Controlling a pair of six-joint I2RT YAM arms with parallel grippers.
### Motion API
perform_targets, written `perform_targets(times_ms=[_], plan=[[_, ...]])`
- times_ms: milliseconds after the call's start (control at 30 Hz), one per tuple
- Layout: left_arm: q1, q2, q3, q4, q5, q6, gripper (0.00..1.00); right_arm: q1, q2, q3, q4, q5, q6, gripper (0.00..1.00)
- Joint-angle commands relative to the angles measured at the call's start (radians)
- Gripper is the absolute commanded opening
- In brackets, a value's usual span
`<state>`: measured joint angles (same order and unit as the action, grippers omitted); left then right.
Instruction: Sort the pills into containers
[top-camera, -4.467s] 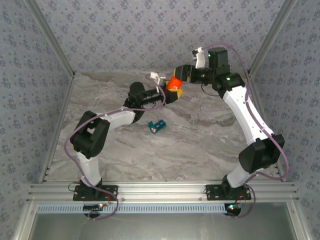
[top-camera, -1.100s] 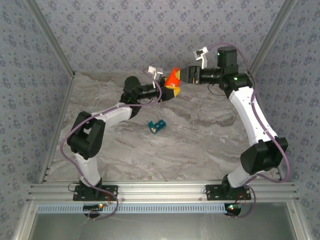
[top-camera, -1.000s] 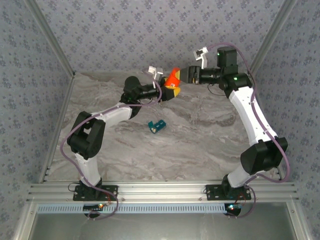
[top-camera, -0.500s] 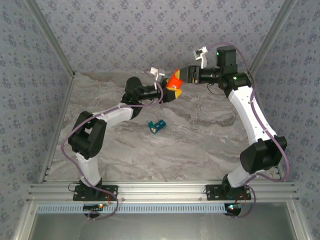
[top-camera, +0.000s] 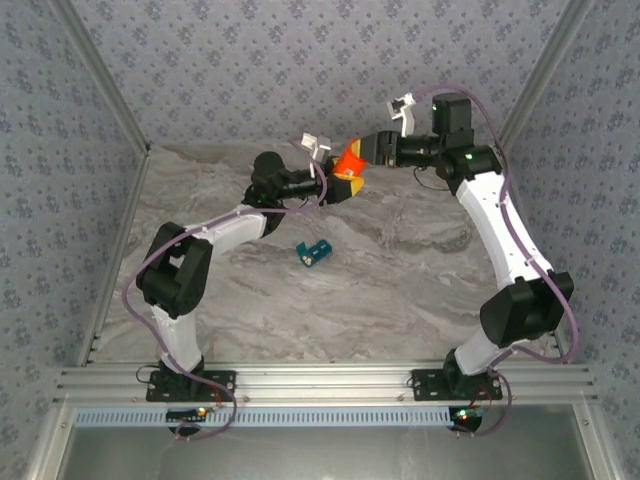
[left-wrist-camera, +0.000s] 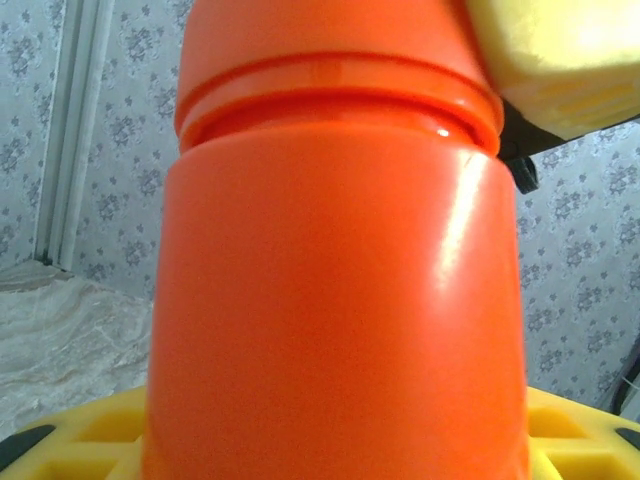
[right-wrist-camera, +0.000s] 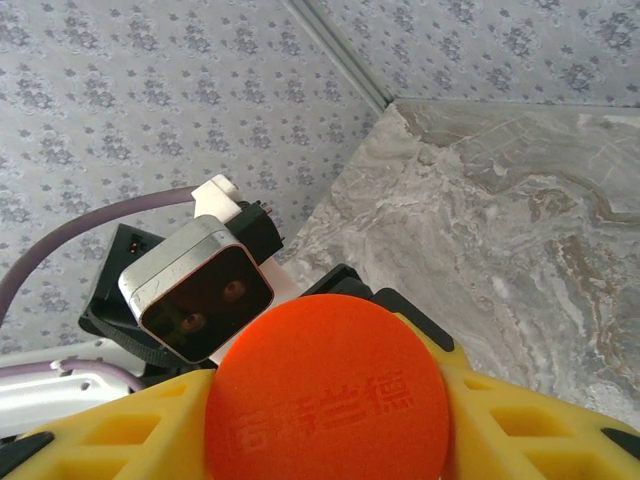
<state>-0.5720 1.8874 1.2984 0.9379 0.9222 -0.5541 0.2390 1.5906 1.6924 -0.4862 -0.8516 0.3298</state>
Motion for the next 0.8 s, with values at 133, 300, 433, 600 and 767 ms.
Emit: perform_targets(times_ms=[133,300,433,600,767], plan=[[-0.017,-0.031,0.013,-0.051,-0.091,0.102,0.00,0.071,-0.020,-0.038,-0.021,0.109,0.003,0.51],[-0.042,-0.068,-0.029,-0.087,-0.198,0.221,0.00,0.107,-0.022,-0.096,0.045,0.214,0.109,0.50],[-0.069,-0.082,-0.045,-0.088,-0.249,0.272,0.00,0.131,-0.038,-0.173,0.162,0.230,0.204,0.50],[-0.082,-0.070,-0.039,-0.059,-0.242,0.255,0.00,0.144,-0.037,-0.190,0.212,0.200,0.239,0.50],[-0.086,-0.057,-0.034,-0.068,-0.256,0.246,0.00,0.133,-0.038,-0.169,0.193,0.206,0.240,0.51]])
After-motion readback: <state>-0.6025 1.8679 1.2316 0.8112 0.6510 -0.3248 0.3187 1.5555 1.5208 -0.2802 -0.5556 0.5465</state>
